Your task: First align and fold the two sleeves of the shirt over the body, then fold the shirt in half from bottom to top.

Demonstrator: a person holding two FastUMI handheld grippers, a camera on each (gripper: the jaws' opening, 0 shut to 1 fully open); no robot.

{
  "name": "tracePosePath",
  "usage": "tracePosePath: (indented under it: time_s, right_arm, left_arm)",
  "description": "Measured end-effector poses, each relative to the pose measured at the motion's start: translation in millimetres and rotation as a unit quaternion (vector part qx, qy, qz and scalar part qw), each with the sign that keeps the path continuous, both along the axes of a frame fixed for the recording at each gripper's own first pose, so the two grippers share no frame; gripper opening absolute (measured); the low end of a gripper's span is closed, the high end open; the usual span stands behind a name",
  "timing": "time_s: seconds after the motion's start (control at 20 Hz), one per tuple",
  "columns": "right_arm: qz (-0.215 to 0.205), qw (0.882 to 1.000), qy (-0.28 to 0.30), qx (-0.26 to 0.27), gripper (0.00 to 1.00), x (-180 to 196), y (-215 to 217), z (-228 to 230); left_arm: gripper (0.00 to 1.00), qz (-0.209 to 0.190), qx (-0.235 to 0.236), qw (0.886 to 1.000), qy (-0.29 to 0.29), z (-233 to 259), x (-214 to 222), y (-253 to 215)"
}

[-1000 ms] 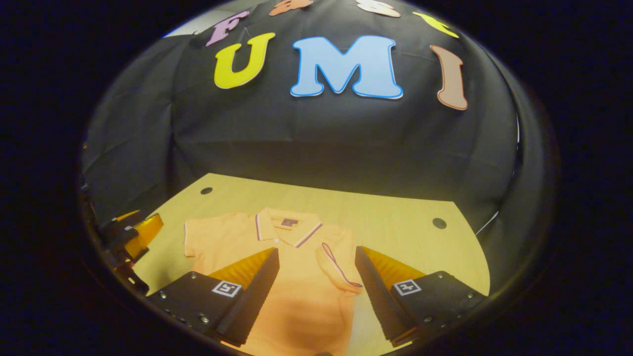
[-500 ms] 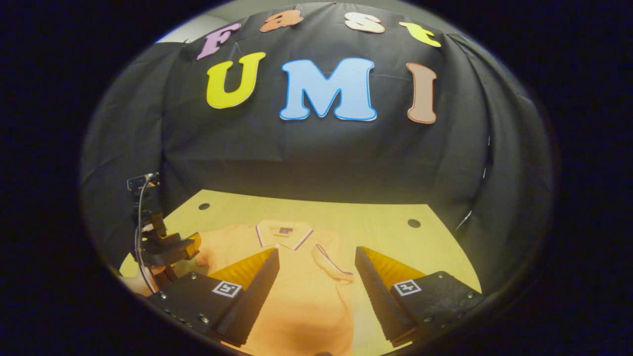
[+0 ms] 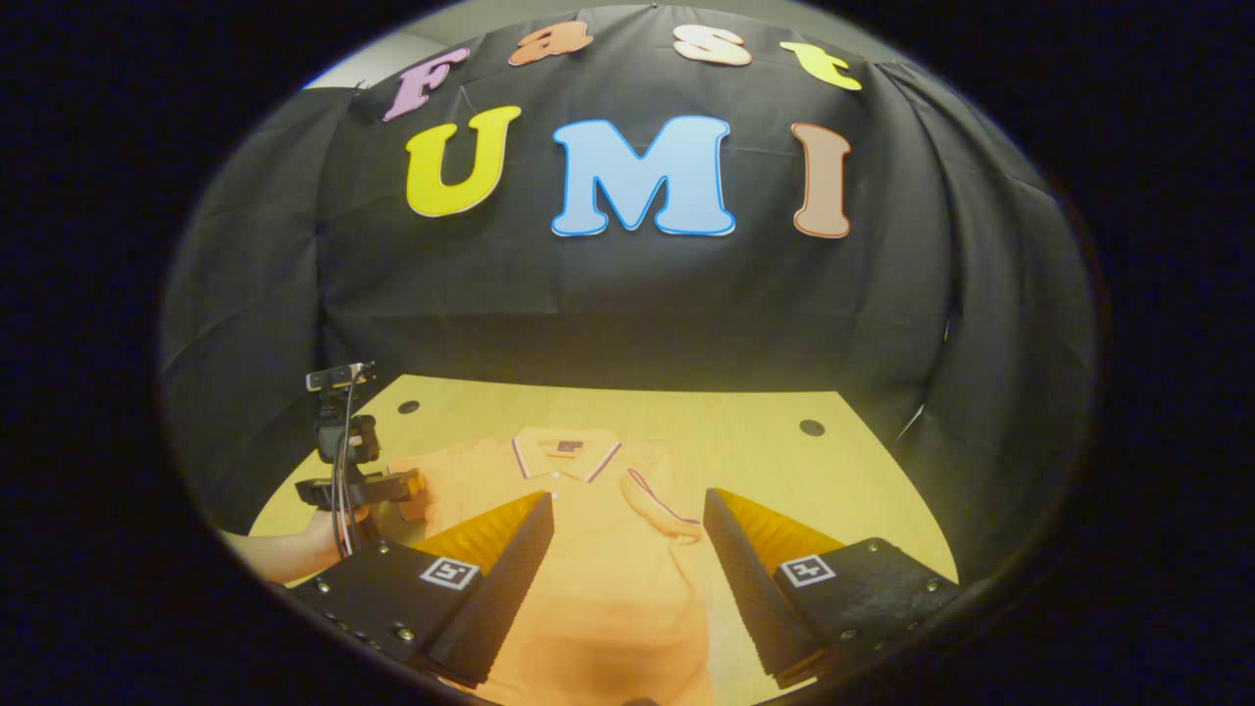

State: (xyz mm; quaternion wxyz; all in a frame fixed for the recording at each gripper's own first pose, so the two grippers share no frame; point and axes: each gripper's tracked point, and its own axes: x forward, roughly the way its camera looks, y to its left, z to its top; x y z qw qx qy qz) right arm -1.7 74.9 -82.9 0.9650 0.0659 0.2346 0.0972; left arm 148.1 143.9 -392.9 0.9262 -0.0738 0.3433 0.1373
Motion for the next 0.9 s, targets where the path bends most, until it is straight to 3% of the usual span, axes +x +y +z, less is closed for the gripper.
tracePosePath:
  time_s: [0.15,0.3,0.35,0.45,0.5,0.65,0.75,0.9]
  right_arm:
    - [-0.004,1.000,0.006,0.007,0.95,-2,-5,-3]
    - [-0.002,1.000,0.012,0.020,0.96,-4,-5,-7]
    - [-0.002,1.000,0.014,0.021,0.96,-5,-6,-9]
    - [0.000,1.000,0.018,0.021,0.95,-10,-7,-13]
    - [0.001,1.000,0.021,0.021,0.96,-12,-8,-15]
    - [-0.003,1.000,0.021,0.019,0.96,-17,-15,-16]
    - [-0.008,1.000,0.020,0.019,0.96,-21,-20,-16]
    - [-0.016,0.999,0.021,0.021,0.95,-24,-25,-18]
  left_arm:
    - [0.94,-0.014,0.016,1.000,0.013,-3,2,-3]
    - [0.89,-0.030,0.014,0.999,0.009,-2,7,-9]
    - [0.83,-0.037,0.013,0.999,0.009,-1,10,-11]
    - [0.60,-0.057,0.020,0.998,0.013,-2,14,-18]
    - [0.42,-0.069,0.025,0.997,0.018,-2,15,-21]
    - [0.17,-0.094,0.040,0.994,0.032,-1,16,-27]
    - [0.09,-0.090,0.043,0.995,0.024,8,19,-29]
    - [0.10,-0.097,0.045,0.994,-0.004,33,24,-37]
